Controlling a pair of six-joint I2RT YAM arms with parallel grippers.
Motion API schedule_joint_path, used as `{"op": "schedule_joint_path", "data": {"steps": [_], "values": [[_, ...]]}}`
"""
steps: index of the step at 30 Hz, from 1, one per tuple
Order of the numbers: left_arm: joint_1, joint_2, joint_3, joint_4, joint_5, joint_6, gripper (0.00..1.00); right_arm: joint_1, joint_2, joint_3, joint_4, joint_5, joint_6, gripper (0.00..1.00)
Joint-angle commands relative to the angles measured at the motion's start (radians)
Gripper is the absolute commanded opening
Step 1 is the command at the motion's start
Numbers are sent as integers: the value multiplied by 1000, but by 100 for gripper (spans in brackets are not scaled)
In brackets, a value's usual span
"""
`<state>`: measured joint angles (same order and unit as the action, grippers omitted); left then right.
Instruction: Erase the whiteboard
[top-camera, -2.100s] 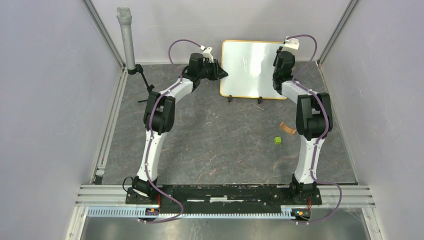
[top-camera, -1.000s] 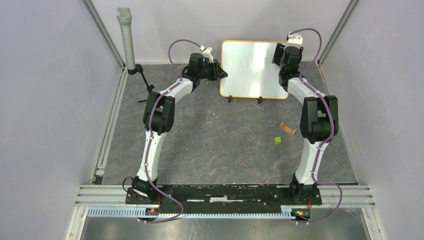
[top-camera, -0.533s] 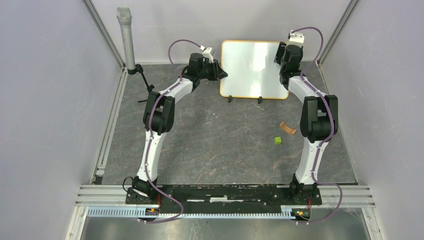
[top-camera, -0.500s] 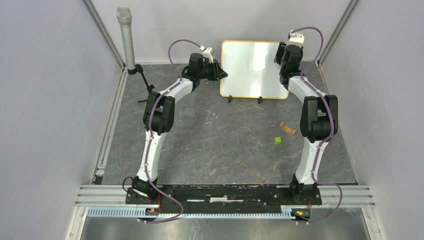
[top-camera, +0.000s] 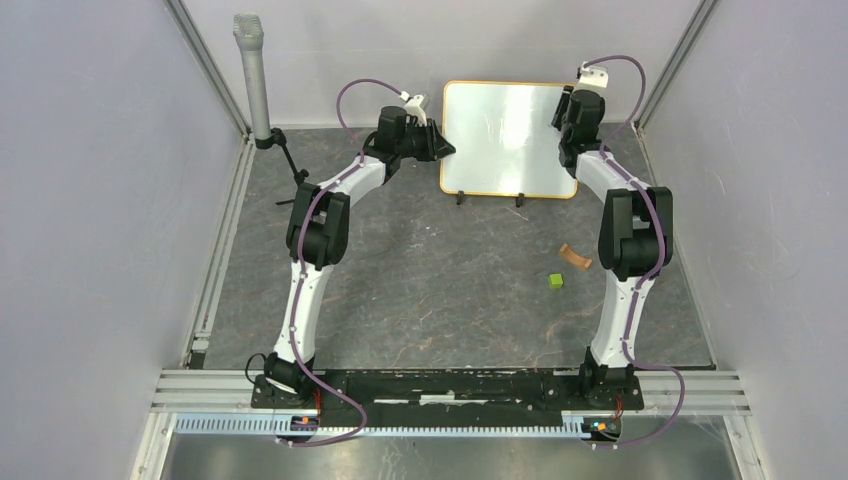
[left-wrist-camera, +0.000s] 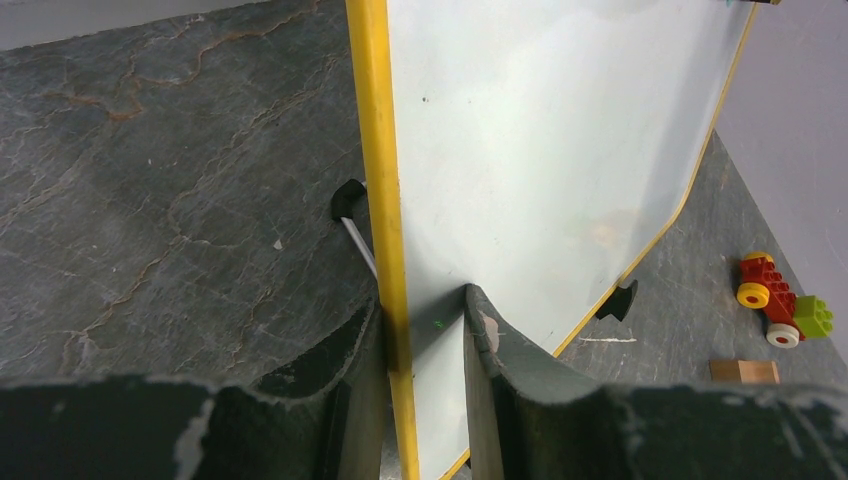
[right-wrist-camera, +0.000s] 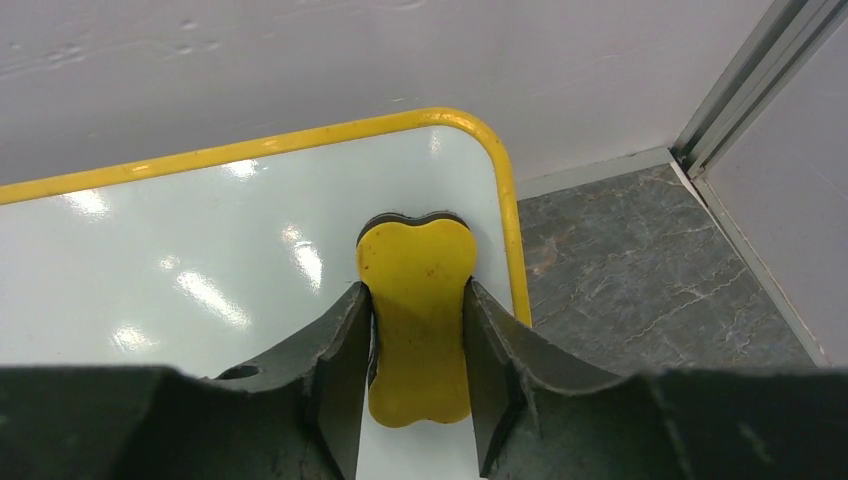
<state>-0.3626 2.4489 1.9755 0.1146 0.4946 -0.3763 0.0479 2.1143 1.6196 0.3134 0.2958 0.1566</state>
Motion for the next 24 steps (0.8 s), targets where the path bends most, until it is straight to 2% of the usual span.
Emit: {"op": "schedule_joint_path", "data": {"steps": [1, 9, 14, 24], "values": [[-2, -23, -13, -13, -111, 85, 2, -5, 11, 39, 26, -16, 15, 40], [-2, -24, -13, -13, -113, 84, 2, 1, -2, -23, 30, -76, 63, 36], [-2, -21, -7, -12, -111, 81, 2, 55, -29, -114, 63, -91, 60, 36], [-2, -21, -9, -12, -116, 82, 2, 110, -37, -101, 68, -89, 29, 36]]}}
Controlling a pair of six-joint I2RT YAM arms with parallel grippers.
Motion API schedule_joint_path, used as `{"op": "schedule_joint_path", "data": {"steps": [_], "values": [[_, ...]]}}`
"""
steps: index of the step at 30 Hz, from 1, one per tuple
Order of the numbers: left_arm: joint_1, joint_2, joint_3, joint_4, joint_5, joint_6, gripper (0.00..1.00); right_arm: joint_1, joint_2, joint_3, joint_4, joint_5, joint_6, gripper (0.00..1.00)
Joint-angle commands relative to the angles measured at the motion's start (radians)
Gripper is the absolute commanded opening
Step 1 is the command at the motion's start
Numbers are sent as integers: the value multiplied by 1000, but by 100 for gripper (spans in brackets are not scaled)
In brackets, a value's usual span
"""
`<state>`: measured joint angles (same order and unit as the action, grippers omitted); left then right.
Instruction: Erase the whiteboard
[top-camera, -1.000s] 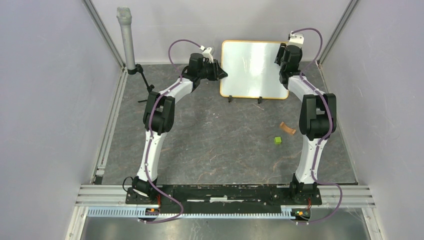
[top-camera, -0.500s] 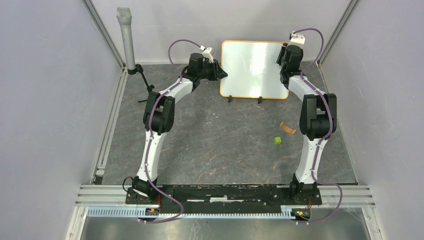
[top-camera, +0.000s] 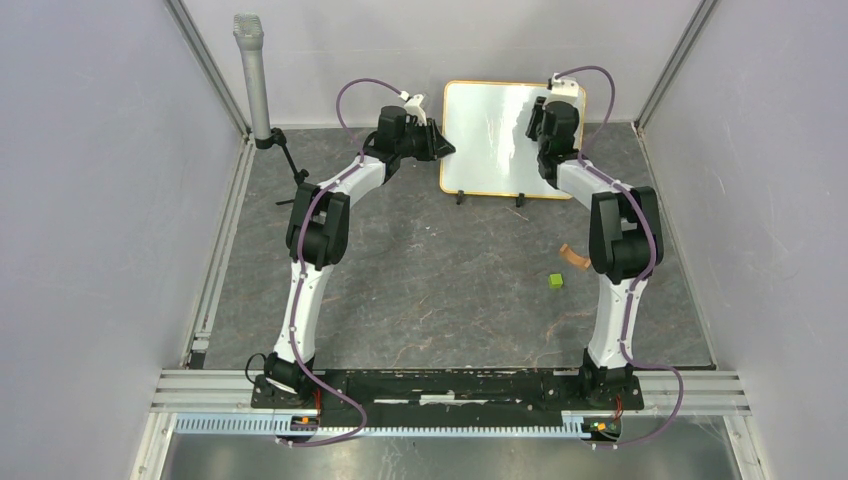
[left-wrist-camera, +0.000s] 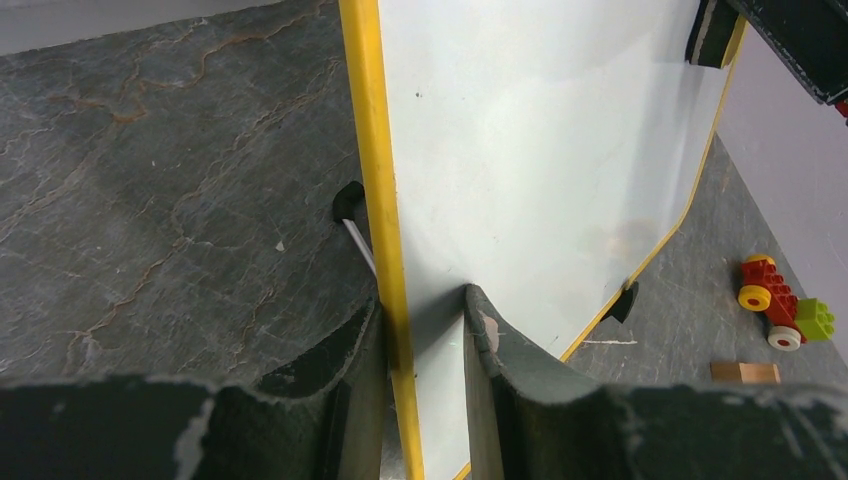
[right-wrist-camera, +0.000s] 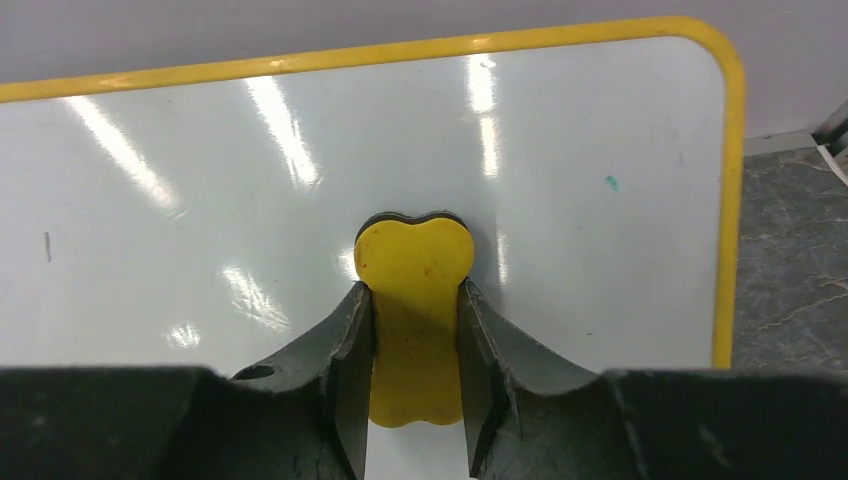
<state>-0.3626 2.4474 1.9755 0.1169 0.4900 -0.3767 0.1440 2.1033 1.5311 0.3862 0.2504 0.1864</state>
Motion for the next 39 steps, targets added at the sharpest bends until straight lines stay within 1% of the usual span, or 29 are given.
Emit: {"op": "schedule_joint_path", "data": {"steps": [1, 5, 11, 18, 21, 30, 39], "values": [[-1, -20, -10, -14, -112, 81, 2, 14, -30, -12, 2, -34, -9, 36], [-2, -21, -11, -16, -115, 84, 2, 2, -38, 5, 7, 14, -30, 37], [-2, -23, -15, -20, -120, 91, 2, -57, -26, 32, 8, 27, -6, 37], [-2, -26, -20, -20, -126, 96, 2, -104, 40, 145, -55, 31, 11, 37], [-3, -28, -21, -20, -129, 98, 2, -111, 48, 157, -50, 28, 14, 38], [-5, -30, -25, -16, -130, 101, 2, -99, 64, 195, -49, 1, 32, 37], [-5, -36, -32, -10, -133, 102, 2, -8, 117, 300, -77, -13, 8, 37]]}}
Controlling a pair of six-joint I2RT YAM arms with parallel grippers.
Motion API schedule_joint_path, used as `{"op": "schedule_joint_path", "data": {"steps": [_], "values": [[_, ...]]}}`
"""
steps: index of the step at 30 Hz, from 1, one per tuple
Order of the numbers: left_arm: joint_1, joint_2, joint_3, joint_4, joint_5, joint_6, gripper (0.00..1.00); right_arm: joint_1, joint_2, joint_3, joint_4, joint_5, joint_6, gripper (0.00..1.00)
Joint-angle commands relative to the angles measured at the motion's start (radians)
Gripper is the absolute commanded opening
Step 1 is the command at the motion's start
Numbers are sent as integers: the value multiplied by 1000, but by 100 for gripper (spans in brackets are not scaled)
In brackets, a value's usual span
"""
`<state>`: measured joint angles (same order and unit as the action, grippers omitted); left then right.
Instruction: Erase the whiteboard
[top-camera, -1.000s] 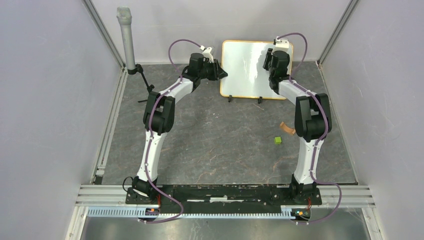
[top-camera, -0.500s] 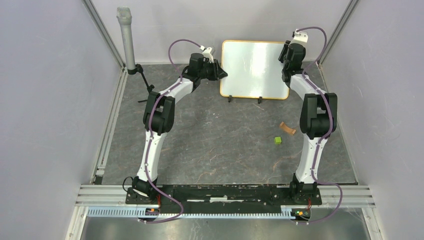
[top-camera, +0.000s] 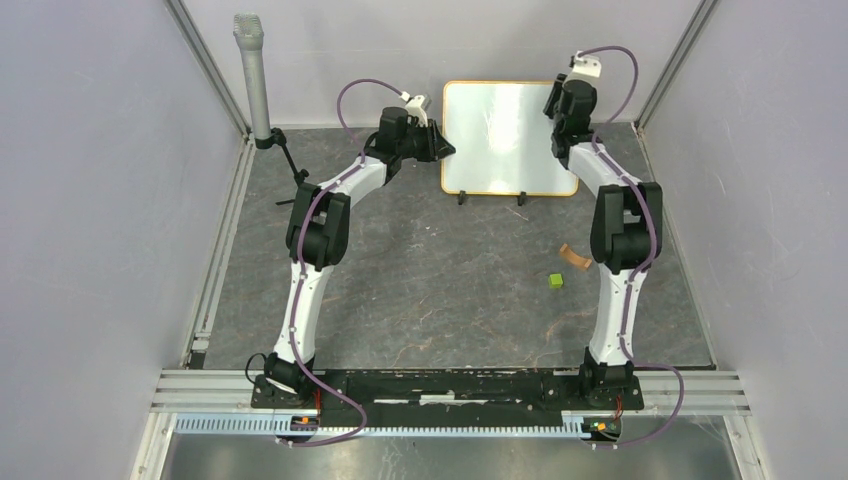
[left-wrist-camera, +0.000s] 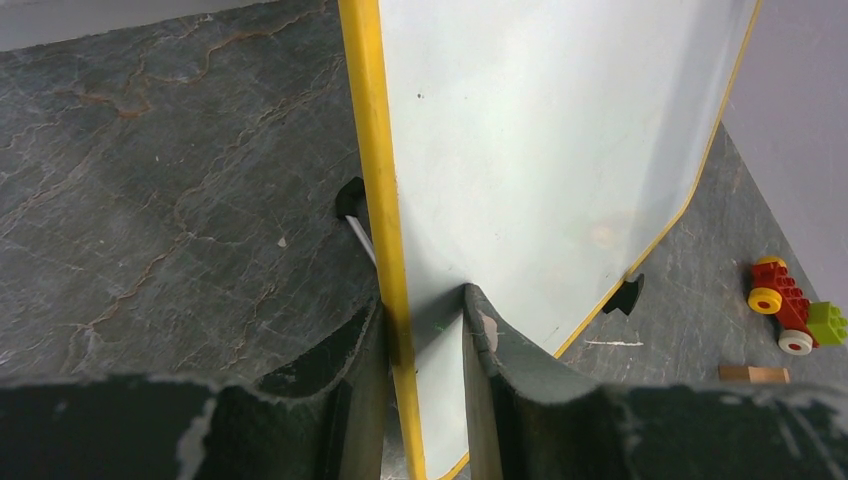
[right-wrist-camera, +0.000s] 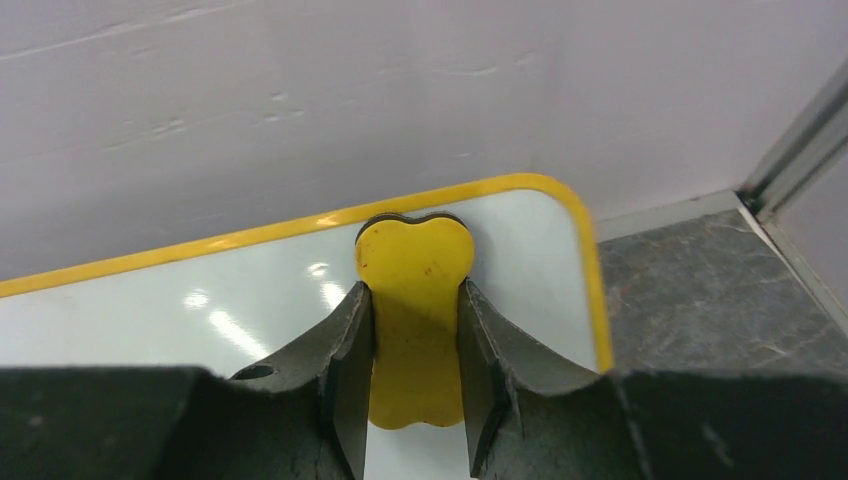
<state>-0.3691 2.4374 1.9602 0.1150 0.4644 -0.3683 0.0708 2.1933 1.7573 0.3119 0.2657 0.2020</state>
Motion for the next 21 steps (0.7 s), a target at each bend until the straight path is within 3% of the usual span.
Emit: {"op": "schedule_joint_path", "data": {"steps": [1, 8, 21], "values": [[1, -26, -17, -8, -108, 94, 2, 74, 32, 85, -4, -27, -18, 37], [1, -29, -23, -6, -109, 95, 2, 56, 31, 88, -8, -13, -13, 38], [1, -30, -22, -2, -106, 91, 2, 11, -51, -61, -12, -7, 14, 38]]}}
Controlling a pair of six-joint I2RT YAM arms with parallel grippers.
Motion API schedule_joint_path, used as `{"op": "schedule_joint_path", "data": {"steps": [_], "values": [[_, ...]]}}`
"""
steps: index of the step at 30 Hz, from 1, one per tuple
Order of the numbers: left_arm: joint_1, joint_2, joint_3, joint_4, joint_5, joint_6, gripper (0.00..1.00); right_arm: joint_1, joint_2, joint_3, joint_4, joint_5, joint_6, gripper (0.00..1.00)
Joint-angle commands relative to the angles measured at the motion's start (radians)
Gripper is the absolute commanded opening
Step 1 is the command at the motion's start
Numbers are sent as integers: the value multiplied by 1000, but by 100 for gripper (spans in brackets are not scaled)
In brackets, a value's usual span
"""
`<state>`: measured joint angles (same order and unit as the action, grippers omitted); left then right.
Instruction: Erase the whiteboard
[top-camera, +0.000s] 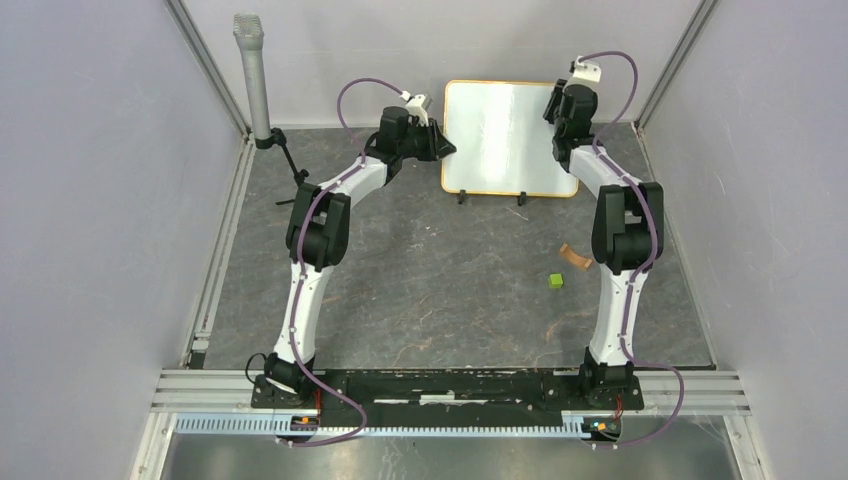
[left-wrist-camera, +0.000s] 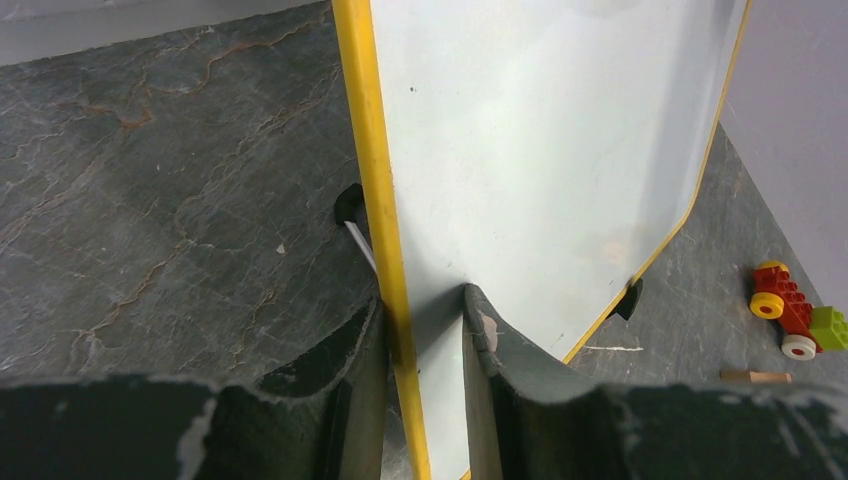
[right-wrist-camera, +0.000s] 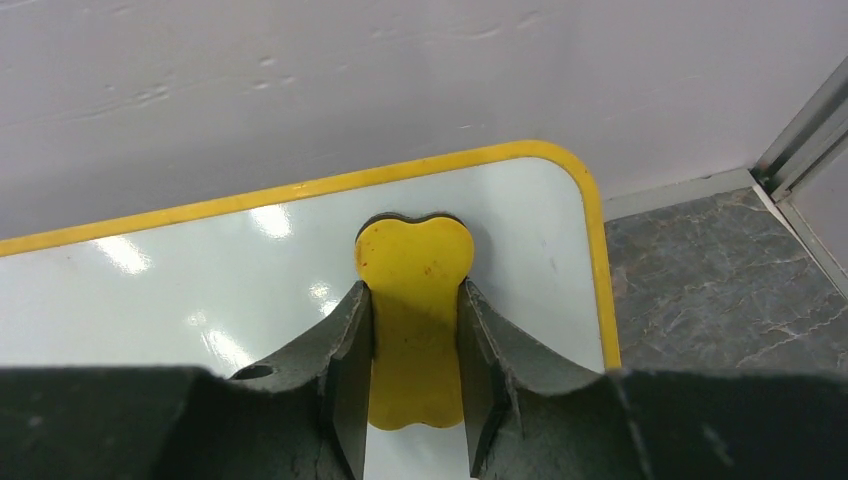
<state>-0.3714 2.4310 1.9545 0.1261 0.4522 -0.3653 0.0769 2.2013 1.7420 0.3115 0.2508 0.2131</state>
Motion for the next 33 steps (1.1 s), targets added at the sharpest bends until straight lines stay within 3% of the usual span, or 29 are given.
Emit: {"op": "schedule_joint_path", "data": {"steps": [1, 7, 15, 17, 20, 25, 29, 33], "values": [[4, -23, -17, -14, -93, 88, 2, 11, -65, -63, -9, 1, 4, 38], [4, -28, -26, 3, -80, 69, 2, 85, -149, -246, 36, -21, -6, 38], [6, -69, -90, 44, -100, 54, 7, 215, -207, -309, 5, -10, -58, 39], [11, -93, -120, 60, -102, 48, 13, 237, -239, -336, -8, -14, -67, 39], [29, -134, -178, 104, -88, 44, 41, 272, -320, -418, -45, -28, -95, 38], [71, -236, -348, 298, -52, -24, 67, 336, -562, -723, -75, -56, -88, 38], [63, -315, -463, 401, -22, -43, 73, 423, -748, -975, -106, -117, -79, 38], [43, -409, -553, 426, -51, -44, 76, 523, -878, -1116, -174, -208, -49, 39]]}}
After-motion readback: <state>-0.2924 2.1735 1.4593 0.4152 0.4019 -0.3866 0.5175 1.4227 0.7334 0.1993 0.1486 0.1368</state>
